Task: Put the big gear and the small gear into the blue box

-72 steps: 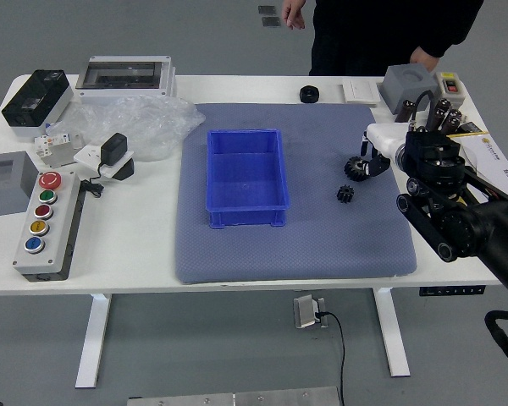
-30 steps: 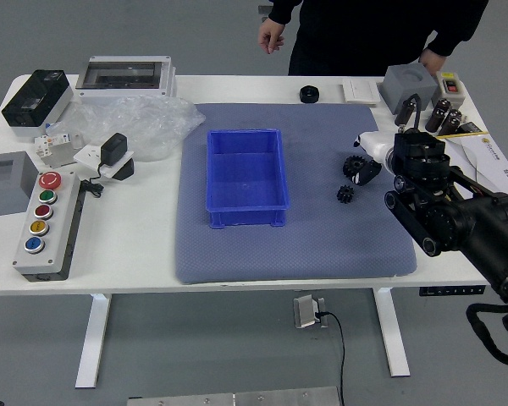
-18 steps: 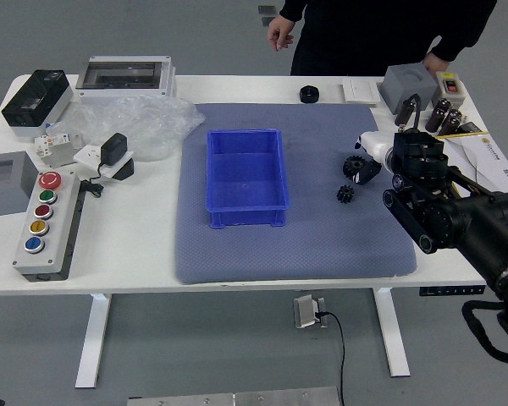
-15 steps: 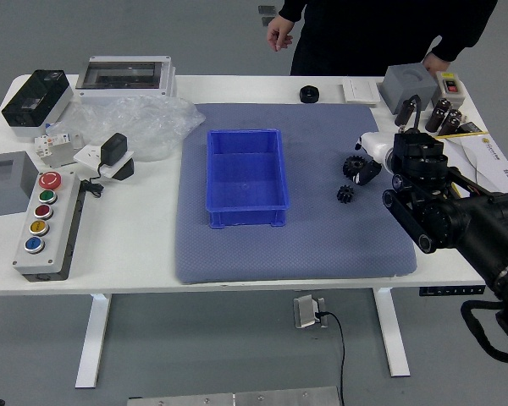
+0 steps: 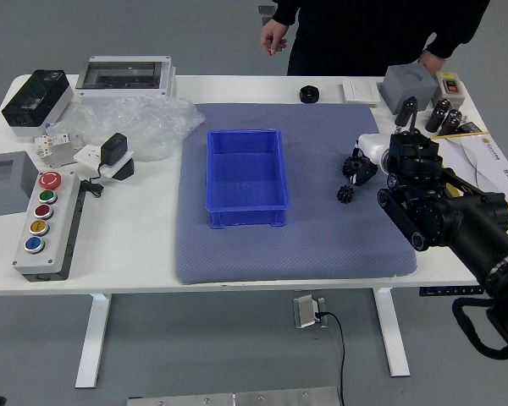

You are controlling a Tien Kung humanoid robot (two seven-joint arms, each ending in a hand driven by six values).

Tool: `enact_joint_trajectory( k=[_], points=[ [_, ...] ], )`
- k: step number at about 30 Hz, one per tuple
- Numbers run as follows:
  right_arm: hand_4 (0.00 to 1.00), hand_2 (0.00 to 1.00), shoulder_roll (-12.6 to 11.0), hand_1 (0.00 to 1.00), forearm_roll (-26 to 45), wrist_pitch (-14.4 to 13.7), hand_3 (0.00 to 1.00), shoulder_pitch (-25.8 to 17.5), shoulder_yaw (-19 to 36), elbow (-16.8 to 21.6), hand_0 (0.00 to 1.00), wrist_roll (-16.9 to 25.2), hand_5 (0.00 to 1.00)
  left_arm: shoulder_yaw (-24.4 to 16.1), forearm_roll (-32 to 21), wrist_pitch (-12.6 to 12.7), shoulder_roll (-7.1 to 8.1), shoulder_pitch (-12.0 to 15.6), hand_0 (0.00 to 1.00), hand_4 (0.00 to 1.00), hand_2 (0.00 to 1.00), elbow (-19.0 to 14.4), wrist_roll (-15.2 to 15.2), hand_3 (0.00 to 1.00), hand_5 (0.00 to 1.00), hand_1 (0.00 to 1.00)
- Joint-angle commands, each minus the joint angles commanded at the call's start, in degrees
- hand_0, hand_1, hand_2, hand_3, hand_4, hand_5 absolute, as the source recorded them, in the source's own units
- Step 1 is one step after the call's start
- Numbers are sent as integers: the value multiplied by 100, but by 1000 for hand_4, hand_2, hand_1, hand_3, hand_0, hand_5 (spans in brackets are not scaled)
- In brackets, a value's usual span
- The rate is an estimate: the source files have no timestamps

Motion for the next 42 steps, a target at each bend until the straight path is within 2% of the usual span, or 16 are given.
enact_joint_trajectory(
  k=[15,21,22,27,28,33,34,42],
  points=[
    [647,775,115,699,0,-33,751,-6,78,-148,738,-13,252,6,9,-7,-16,-48,824,663,780,0,5,760,378,787],
    [645,773,155,697,0,-138,746,-36,91,-190,731,-59,254,-1,28,-9,-18,-43,824,664,781,0,8,760,379,786],
    [635,678,157,594,0,-178,666,-40,96,-194,650,-66,253,-2,29,-9,-17,-42,824,663,780,0,7,759,380,787],
    [635,678,150,594,0,-414,666,-50,136,-184,650,-69,253,-3,33,-9,-16,-38,824,663,780,0,6,759,380,787],
    [591,535,147,494,0,-451,609,-51,143,-179,588,-69,231,-3,33,-10,-16,-37,824,663,780,0,6,759,380,787],
    [591,535,125,494,0,-606,609,-55,172,-143,588,-72,231,-5,36,-10,-12,-32,824,663,780,0,6,759,380,787],
    [572,496,120,464,0,-632,572,-56,177,-136,567,-73,233,-5,35,-10,-11,-30,824,663,780,0,5,758,379,787],
    [567,482,71,460,0,-694,562,-75,191,-79,562,-71,222,-3,31,-8,-5,-17,824,663,780,0,3,760,379,786]
  ],
)
